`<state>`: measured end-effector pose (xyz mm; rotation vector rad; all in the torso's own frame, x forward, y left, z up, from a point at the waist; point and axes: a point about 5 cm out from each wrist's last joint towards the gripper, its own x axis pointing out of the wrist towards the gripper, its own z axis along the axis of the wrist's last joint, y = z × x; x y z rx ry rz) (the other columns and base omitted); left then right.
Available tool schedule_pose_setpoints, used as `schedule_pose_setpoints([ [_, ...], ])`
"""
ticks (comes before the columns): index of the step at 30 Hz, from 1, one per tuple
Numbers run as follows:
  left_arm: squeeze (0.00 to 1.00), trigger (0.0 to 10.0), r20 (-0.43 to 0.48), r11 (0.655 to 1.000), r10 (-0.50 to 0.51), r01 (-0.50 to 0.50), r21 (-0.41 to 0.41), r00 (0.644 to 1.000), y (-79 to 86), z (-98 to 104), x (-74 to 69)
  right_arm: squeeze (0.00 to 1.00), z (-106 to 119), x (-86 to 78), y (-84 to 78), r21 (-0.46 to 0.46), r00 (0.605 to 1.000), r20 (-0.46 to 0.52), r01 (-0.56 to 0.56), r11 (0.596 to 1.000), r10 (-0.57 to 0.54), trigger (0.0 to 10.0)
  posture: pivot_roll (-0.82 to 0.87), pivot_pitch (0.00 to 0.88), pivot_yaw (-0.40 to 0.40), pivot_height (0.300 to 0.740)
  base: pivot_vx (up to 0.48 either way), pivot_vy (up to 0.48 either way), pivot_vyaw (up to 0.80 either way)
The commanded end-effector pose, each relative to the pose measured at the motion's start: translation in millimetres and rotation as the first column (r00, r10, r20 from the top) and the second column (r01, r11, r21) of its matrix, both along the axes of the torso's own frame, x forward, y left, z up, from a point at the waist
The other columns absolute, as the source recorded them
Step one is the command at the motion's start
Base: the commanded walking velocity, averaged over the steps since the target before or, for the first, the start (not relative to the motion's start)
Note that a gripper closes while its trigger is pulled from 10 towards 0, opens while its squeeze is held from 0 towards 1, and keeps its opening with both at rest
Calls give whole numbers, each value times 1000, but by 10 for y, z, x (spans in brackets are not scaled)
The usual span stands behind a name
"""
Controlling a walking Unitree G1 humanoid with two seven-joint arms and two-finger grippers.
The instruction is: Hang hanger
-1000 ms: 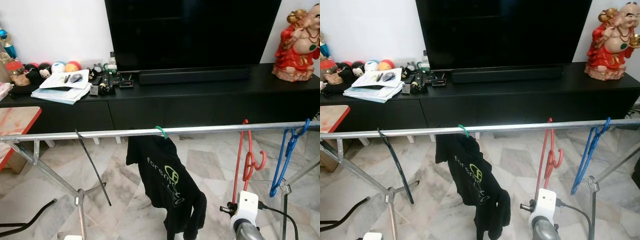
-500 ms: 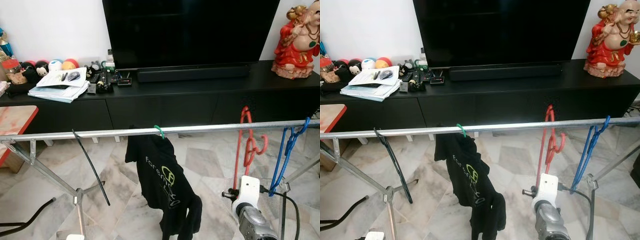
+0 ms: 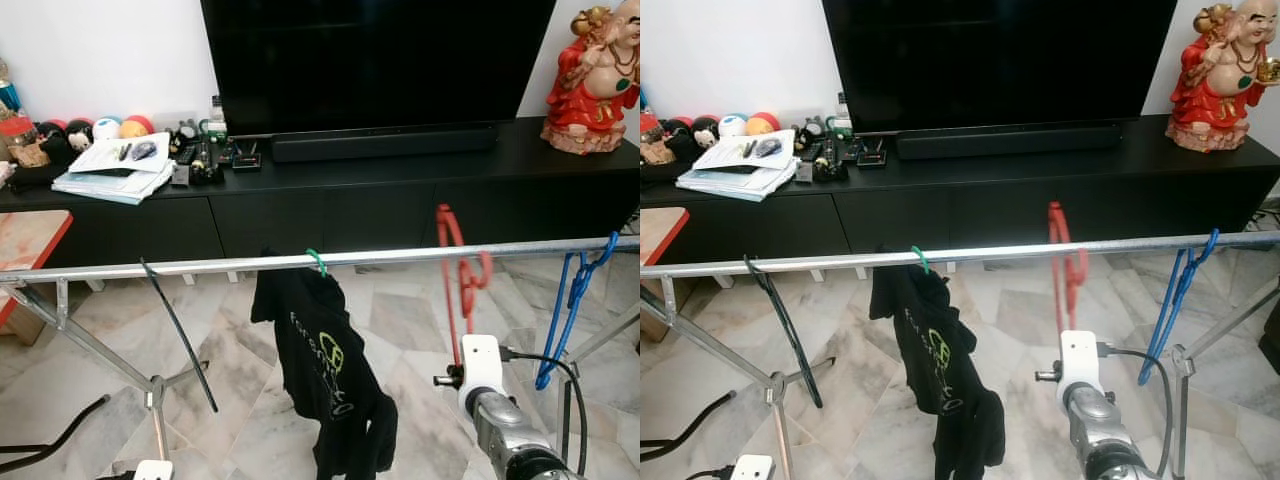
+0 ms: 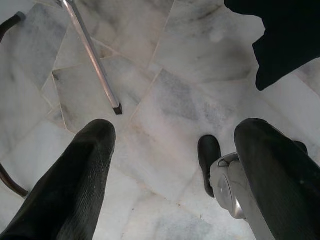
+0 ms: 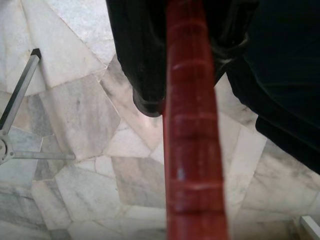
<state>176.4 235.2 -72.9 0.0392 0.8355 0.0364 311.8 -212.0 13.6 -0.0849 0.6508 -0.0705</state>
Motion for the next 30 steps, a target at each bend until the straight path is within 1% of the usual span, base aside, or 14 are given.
schedule_pose_setpoints([
  [1, 0, 10000, -4, 1000, -5, 5, 9, 1000, 27, -3, -27, 0, 61, 55, -6, -17, 1000, 9, -11, 1000, 11, 10000, 25, 51, 52, 740, 0, 0, 0],
  [6, 0, 10000, -4, 1000, -8, 8, 8, 1000, 22, -3, -25, 0, 64, 61, -17, -16, 1000, -19, 2, 1000, -2, 10000, 25, 51, 52, 740, 0, 0, 0],
  [13, 0, 10000, -5, 1000, -6, 6, 9, 1000, 30, -4, -30, 0, 134, 120, -26, -6, 1000, -10, 15, 1000, -15, 10000, 29, 54, 53, 740, 0, 0, 0],
  [18, 0, 10000, -5, 1000, -7, 7, 10, 1000, 33, -5, -34, 0, 136, 125, -17, 1, 1000, -28, 8, 1000, -8, 10000, 31, 56, 52, 740, 0, 0, 0],
  [23, 0, 10000, -1, 1000, -7, 7, 9, 1000, 39, 0, -32, 0, 158, 141, -34, -4, 999, -41, 21, 1000, -21, 10000, 35, 62, 50, 740, 0, 0, 0],
  [25, 0, 10000, -3, 1000, -8, 8, 8, 1000, 39, -2, -35, 0, 172, 152, -40, -24, 998, -56, 17, 1000, -19, 10000, 35, 63, 50, 740, 0, 0, 0],
  [27, 0, 10000, -7, 1000, -10, 10, 7, 1000, 40, -6, -44, 0, 217, 192, -25, -5, 999, -41, 26, 1000, -26, 10000, 35, 69, 52, 740, 0, 0, 0],
  [30, 0, 10000, -10, 1000, -8, 8, 8, 1000, 47, -10, -53, 0, 234, 209, -11, 5, 999, -39, 30, 1000, -30, 10000, 36, 70, 53, 740, 0, 0, 0],
])
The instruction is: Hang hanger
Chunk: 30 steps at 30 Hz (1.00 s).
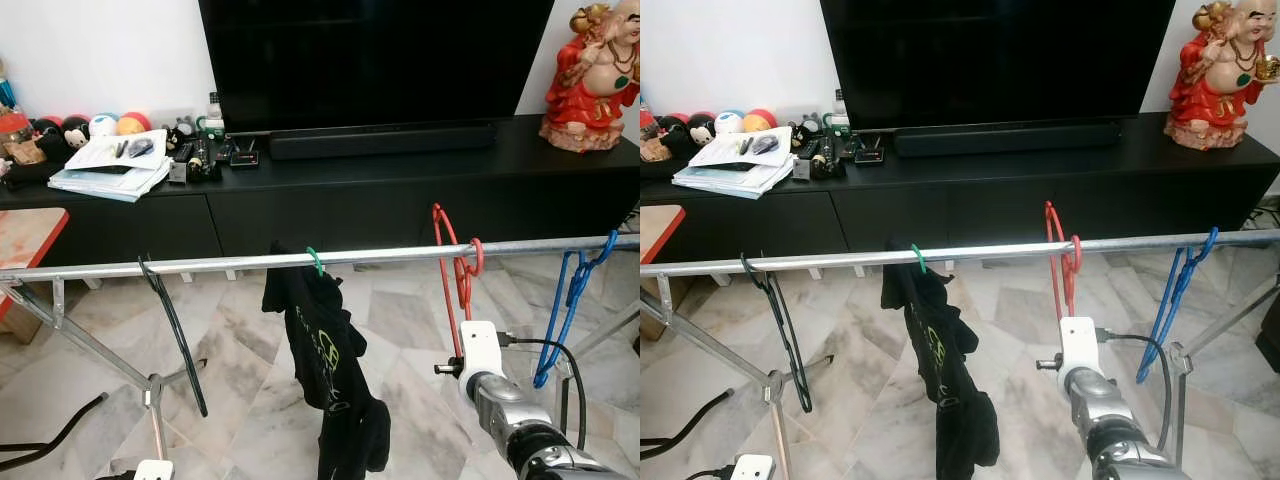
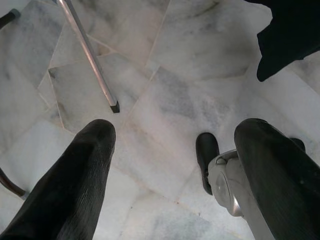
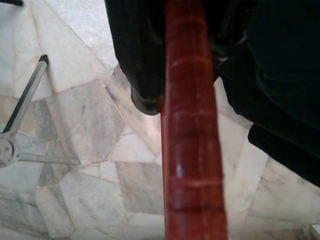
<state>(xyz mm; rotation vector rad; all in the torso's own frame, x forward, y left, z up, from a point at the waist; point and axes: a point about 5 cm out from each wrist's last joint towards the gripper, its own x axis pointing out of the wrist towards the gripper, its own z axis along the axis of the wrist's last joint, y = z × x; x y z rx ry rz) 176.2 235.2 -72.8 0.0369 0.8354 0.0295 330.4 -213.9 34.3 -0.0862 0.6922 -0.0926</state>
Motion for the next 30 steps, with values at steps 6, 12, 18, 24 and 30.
schedule_pose_setpoints([
  [6, 0, 10000, -17, 1000, 0, 1, 16, 1000, 60, -16, -71, 0, -9, 5, 64, 29, 999, -51, -3, 1000, 4, 10000, 41, 70, 51, 740, 0, 0, 0],
  [12, 0, 10000, -20, 1000, -3, 3, 14, 1000, 57, -21, -81, 0, -13, 11, 117, 46, 997, -72, -4, 999, 8, 10000, 42, 72, 51, 740, 0, 0, 0],
  [18, 0, 10000, -25, 1000, -7, 7, 12, 1000, 49, -28, -89, 0, -46, -13, 159, 58, 994, -106, -18, 998, 24, 10000, 42, 73, 53, 740, 0, 0, 0],
  [24, 0, 10000, -33, 1000, -6, 6, 12, 999, 56, -36, -108, 0, -30, -1, 147, 43, 995, -99, -29, 999, 33, 10000, 44, 73, 52, 740, 0, 0, 0],
  [30, 0, 10000, -42, 1000, -4, 5, 13, 999, 63, -45, -130, 0, -54, -20, 155, 39, 994, -106, -31, 999, 35, 10000, 42, 75, 54, 740, 0, 0, 0],
])
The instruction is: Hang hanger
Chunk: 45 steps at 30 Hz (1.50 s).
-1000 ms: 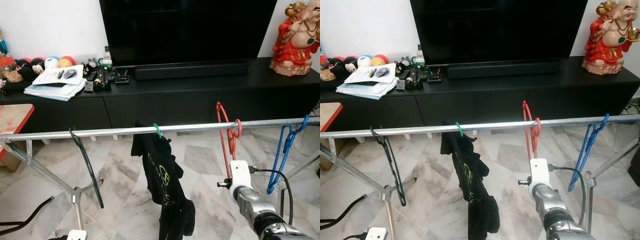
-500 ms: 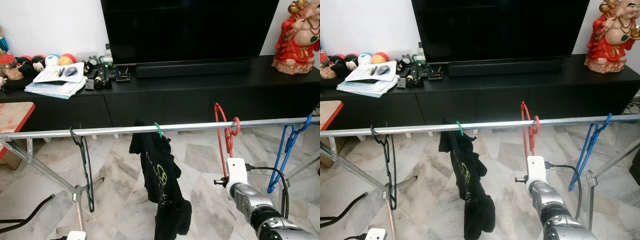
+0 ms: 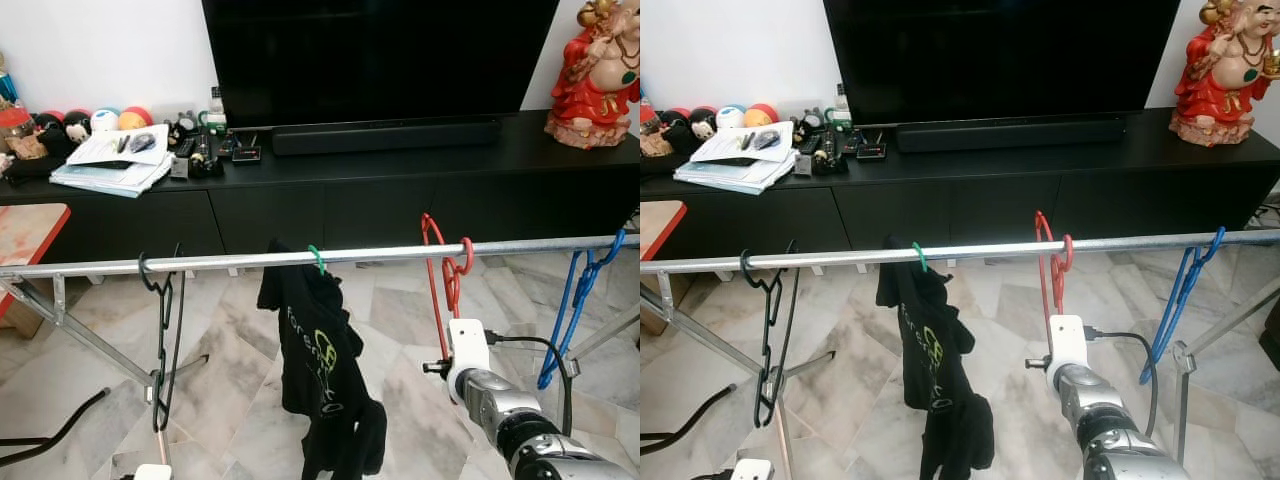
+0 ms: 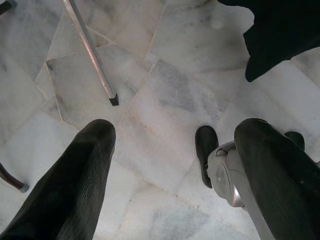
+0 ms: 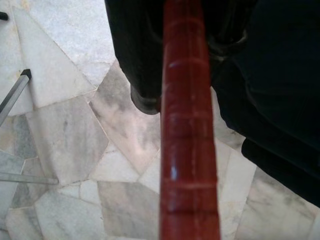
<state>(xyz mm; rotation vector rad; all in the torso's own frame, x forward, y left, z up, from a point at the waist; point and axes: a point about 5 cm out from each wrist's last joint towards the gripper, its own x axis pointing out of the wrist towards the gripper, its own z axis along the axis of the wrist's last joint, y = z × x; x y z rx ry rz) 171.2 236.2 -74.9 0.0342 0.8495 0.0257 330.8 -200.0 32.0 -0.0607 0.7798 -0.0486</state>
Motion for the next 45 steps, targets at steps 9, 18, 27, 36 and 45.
schedule_pose_setpoints([
  [9, 0, 10000, -38, 1000, -5, 6, 19, 999, 56, -34, -101, 1000, -90, -71, 19, 13, 1000, -22, 20, 1000, -20, 10000, 41, 79, 56, 740, 0, 0, 0],
  [18, 0, 10000, -45, 1000, -3, 4, 22, 999, 53, -44, -117, 1000, -61, -43, 10, 16, 998, 26, 53, 998, -53, 10000, 41, 82, 55, 740, 0, 0, 0],
  [27, 0, 10000, -58, 1000, 4, -3, 21, 998, 63, -56, -146, 1000, -16, -12, -29, 28, 988, 118, 100, 995, -103, 10000, 37, 86, 53, 740, 0, 0, 0],
  [36, 0, 10000, -74, 1000, -6, 7, 24, 997, 50, -74, -174, 1000, -75, -64, -9, 56, 977, 164, 131, 990, -138, 10000, 36, 86, 53, 740, 0, 0, 0],
  [45, 0, 10000, -81, 1000, -8, 10, 26, 997, 49, -84, -198, 1000, -48, -96, -48, 21, 938, 311, 155, 988, -154, 10000, 34, 78, 58, 740, 0, 0, 0],
])
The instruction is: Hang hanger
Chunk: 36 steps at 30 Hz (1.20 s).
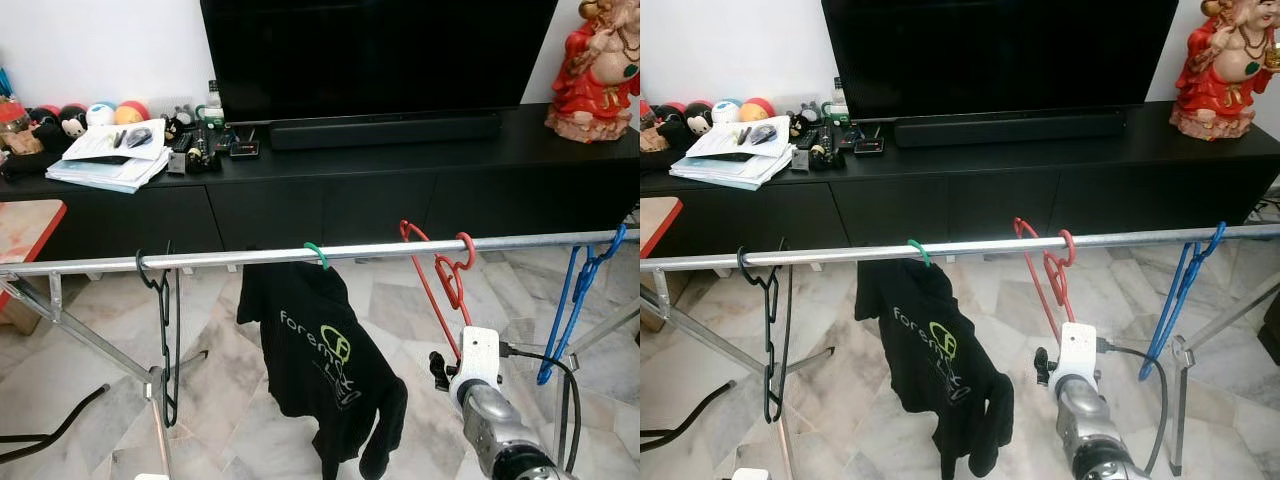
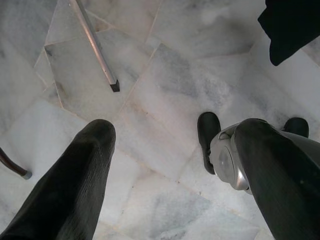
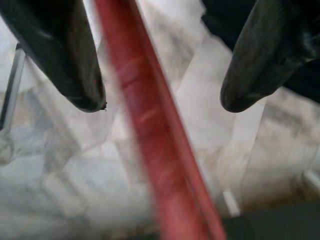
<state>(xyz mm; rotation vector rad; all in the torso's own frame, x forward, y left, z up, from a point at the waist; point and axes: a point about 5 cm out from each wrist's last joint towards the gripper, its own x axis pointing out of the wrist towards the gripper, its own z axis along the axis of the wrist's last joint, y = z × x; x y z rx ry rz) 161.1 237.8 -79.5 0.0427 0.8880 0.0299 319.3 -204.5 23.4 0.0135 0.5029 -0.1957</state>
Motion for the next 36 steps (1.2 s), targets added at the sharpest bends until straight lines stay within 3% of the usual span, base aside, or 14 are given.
schedule_pose_setpoints([
  [1, 0, 10000, -43, 1000, -11, 12, 17, 999, 34, -38, -99, 1000, 42, 15, -12, -15, 999, 48, 13, 1000, -12, 10000, 34, 78, 58, 740, 0, 0, 0],
  [12, 0, 10000, -40, 1000, -28, 28, 14, 999, 11, -36, -84, 1000, 91, -14, -92, -29, 986, 155, 74, 997, -69, 10000, 31, 70, 59, 740, 0, 0, 0],
  [19, 0, 10000, -37, 999, -34, 35, 13, 999, -12, -38, -76, 1000, 57, -69, -4, -43, 980, 199, 36, 998, -27, 10000, 33, 74, 55, 740, 0, 0, 0],
  [20, 0, 10000, -37, 999, -35, 36, 13, 999, -13, -39, -76, 835, 48, -80, 14, -45, 979, 202, 31, 999, -22, 10000, 30, 76, 56, 740, 0, 0, 0],
  [21, 0, 10000, -38, 999, -36, 36, 13, 999, -13, -39, -76, 835, 42, -87, 25, -46, 979, 204, 28, 999, -18, 10000, 30, 76, 56, 740, 0, 0, 0],
  [22, 0, 10000, -38, 999, -37, 38, 13, 999, -15, -39, -77, 180, 34, -98, 48, -48, 977, 211, 20, 999, -10, 10000, 30, 76, 56, 740, 0, 0, 0],
  [23, 0, 10000, -38, 999, -38, 39, 13, 999, -17, -40, -77, 180, 28, -106, 65, -49, 976, 216, 14, 999, -3, 10000, 30, 76, 56, 740, 0, 0, 0],
  [24, 0, 10000, -39, 999, -42, 42, 14, 998, -23, -41, -76, 0, 24, -130, 92, -84, 973, 232, 6, 996, 14, 10000, 26, 76, 55, 740, 0, 0, 0],
  [36, 0, 10000, -66, 999, -45, 46, 15, 997, -71, -76, -117, 0, 25, -311, 43, -154, 937, 340, 144, 978, -84, 10000, 26, 76, 50, 740, 0, 0, 0],
])
